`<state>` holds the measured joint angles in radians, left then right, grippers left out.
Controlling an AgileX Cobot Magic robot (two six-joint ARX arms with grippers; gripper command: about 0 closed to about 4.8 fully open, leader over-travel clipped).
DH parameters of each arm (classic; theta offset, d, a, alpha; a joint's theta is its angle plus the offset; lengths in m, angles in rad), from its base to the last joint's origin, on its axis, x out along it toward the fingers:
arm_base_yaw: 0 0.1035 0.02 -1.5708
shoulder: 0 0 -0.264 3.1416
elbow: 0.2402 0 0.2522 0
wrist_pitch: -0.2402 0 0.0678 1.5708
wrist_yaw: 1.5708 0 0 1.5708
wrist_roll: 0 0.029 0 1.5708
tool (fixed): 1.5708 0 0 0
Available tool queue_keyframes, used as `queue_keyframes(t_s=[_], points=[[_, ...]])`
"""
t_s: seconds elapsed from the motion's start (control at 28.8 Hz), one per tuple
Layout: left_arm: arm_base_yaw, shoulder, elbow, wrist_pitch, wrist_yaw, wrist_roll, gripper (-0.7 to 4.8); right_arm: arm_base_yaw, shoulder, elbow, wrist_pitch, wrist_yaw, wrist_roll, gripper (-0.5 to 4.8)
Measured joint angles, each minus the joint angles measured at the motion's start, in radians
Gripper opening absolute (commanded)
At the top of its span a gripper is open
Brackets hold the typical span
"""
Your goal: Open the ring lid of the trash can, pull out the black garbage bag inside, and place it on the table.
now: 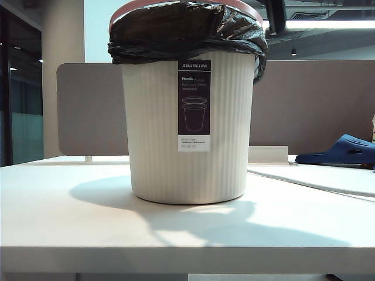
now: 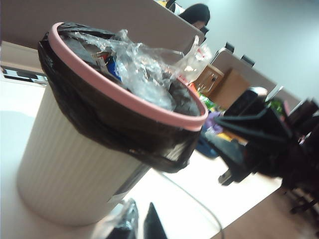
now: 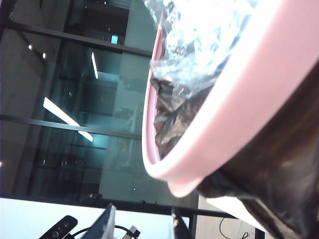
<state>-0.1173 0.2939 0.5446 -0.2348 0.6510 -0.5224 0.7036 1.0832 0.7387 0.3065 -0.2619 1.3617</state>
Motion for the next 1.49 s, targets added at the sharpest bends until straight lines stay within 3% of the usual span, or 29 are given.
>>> queue_keyframes(t_s=[0.24,0.76,1.49], points=[[0.000,0.043,0.000,0.055,0.002,-0.080,0.26,-0.008,0.000,0.000,0.000,0.002,0.000,1.42],[0.000,0.057,0.000,0.059,0.000,-0.081,0.26,-0.008,0.000,-0.002,-0.090,0.016,0.000,1.49],[0.000,0.057,0.000,0.059,0.000,-0.081,0.26,-0.014,0.000,-0.002,-0.004,0.050,0.000,1.49]])
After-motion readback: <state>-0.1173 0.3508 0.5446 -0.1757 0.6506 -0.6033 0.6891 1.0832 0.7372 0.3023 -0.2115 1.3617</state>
